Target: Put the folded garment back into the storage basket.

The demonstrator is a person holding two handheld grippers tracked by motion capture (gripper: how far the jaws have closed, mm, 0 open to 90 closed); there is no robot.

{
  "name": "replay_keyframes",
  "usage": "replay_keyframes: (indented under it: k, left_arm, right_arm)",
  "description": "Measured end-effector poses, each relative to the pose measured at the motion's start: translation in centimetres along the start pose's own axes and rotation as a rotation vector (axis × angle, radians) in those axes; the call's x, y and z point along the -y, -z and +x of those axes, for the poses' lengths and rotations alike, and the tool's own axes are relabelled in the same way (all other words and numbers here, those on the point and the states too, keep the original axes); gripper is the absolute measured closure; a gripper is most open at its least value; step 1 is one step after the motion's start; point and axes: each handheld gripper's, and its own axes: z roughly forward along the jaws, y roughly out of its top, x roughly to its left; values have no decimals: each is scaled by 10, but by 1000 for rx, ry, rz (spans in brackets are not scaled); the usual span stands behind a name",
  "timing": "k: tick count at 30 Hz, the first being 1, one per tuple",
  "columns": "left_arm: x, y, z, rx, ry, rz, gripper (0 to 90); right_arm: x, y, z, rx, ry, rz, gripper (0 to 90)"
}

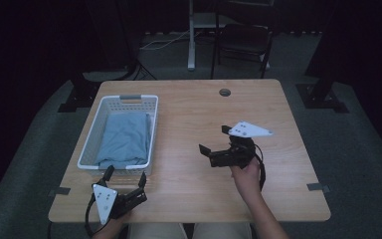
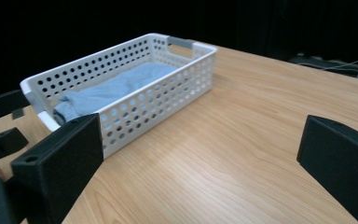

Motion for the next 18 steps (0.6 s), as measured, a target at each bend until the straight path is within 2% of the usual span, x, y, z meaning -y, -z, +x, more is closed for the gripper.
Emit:
replay_keyframes:
  k: [11, 13, 18]
  left_arm:
    - [0, 0, 0, 0, 0, -2, 21]
    - [0, 0, 0, 0, 1, -4, 21]
    - [0, 0, 0, 0, 1, -3, 21]
  right_arm:
    - [17, 40, -25, 71, -39, -21, 3]
    - [20, 45, -28, 95, -45, -21, 3]
    - [29, 61, -37, 123, -77, -30, 3]
